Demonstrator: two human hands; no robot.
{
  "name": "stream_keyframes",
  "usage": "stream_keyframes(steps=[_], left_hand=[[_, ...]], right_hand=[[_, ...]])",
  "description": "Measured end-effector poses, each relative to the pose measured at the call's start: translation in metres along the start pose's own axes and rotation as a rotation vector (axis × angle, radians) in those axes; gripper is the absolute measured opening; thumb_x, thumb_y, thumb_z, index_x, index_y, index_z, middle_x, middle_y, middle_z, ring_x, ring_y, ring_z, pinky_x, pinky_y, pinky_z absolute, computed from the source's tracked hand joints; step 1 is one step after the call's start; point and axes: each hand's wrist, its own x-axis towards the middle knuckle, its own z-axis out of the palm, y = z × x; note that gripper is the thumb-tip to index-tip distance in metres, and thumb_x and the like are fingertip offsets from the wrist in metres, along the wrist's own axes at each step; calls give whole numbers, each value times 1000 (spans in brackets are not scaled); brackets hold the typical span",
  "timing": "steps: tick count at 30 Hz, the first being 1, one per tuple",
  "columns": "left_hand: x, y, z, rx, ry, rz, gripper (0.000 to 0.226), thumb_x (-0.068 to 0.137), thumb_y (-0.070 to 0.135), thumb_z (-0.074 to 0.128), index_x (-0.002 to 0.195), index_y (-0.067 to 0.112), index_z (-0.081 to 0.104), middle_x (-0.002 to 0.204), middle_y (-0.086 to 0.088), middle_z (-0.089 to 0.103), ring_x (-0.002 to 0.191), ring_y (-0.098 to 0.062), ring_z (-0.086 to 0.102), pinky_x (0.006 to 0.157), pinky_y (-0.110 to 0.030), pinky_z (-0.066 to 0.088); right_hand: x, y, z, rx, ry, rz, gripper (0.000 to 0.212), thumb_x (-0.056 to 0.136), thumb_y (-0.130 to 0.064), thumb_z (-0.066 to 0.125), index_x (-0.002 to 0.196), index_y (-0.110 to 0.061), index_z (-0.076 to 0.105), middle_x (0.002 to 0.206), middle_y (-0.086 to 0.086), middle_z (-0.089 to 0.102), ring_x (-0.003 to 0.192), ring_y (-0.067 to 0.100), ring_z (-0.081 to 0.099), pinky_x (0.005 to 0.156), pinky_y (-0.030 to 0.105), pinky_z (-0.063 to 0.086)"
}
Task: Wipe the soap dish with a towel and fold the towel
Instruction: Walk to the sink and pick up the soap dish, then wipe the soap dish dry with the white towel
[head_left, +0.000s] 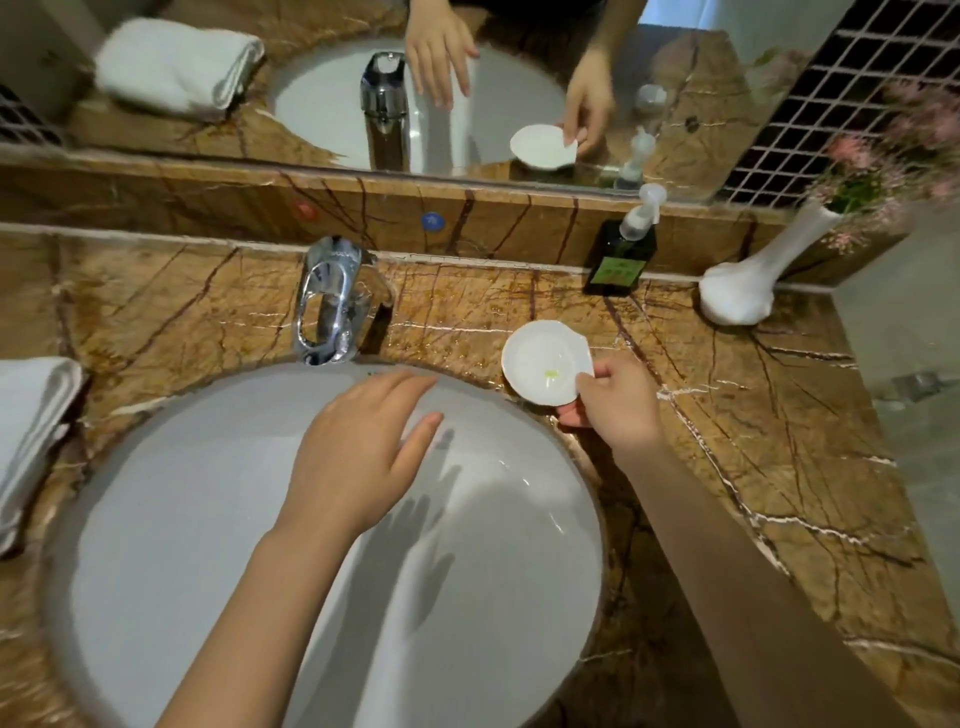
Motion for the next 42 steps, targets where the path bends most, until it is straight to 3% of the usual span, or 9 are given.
stream_keyframes(steps=[3,11,16,21,24,28,32,37,42], left_hand=[[-20,-17,-6,-6,19,-27,51,91,45,29,126,19,55,130,-2,60,119,-25,55,91,-39,45],[-73,-70,-28,-18,68,-69,51,91,47,29,126,21,55,129,-2,60,120,-24,53,92,-38,44],[-97,-90,-35,-27,65,-71,52,91,47,27,129,22,53,132,-2,58,124,-23,50,95,-37,41],[-123,-120,-35,-30,41,-81,54,91,47,25,130,21,52,133,-2,57,126,-22,49,99,-38,39],[-130,-132,-31,-30,17,-96,56,91,48,23,131,21,51,134,-2,57,126,-23,49,100,-38,39],[-132,-138,-26,-60,11,-113,57,91,49,23,131,21,51,133,-2,58,125,-22,50,101,-37,39],[-133,-140,-25,-83,55,-114,53,92,45,29,127,16,56,127,-6,62,120,-25,54,98,-38,43],[-125,-141,-24,-89,75,-164,54,92,46,28,127,16,56,128,-6,61,122,-26,53,100,-40,43],[-124,-140,-27,-54,93,-235,53,91,48,29,130,21,53,132,-3,59,125,-22,50,101,-37,38]], right_hand=[[-19,-7,14,-15,-56,-64,21,81,-3,43,87,-5,63,60,12,69,54,23,70,66,46,61],[-86,-14,73,23,-152,-100,25,80,-1,41,97,2,59,58,14,67,49,22,66,60,41,61],[-124,-3,103,-113,-67,-197,18,81,-12,43,92,-10,58,56,5,68,61,23,69,67,45,58],[-156,11,134,-398,47,-517,15,91,-16,43,101,-8,52,73,10,66,69,30,60,57,38,42],[-163,9,141,-528,113,-685,10,92,-11,46,97,-4,52,66,14,62,57,37,55,47,39,37],[-170,3,143,-609,187,-833,8,84,-1,59,83,-1,52,50,13,52,39,35,43,40,26,24],[-165,0,145,-642,164,-850,14,80,2,62,78,-2,49,47,11,48,39,26,27,40,24,20],[-158,-5,144,-591,80,-842,12,84,-1,58,81,-5,47,52,8,51,41,27,36,39,27,18],[-164,-22,152,-135,-202,-341,7,88,-15,49,82,-14,51,60,-1,59,59,22,63,59,44,51]])
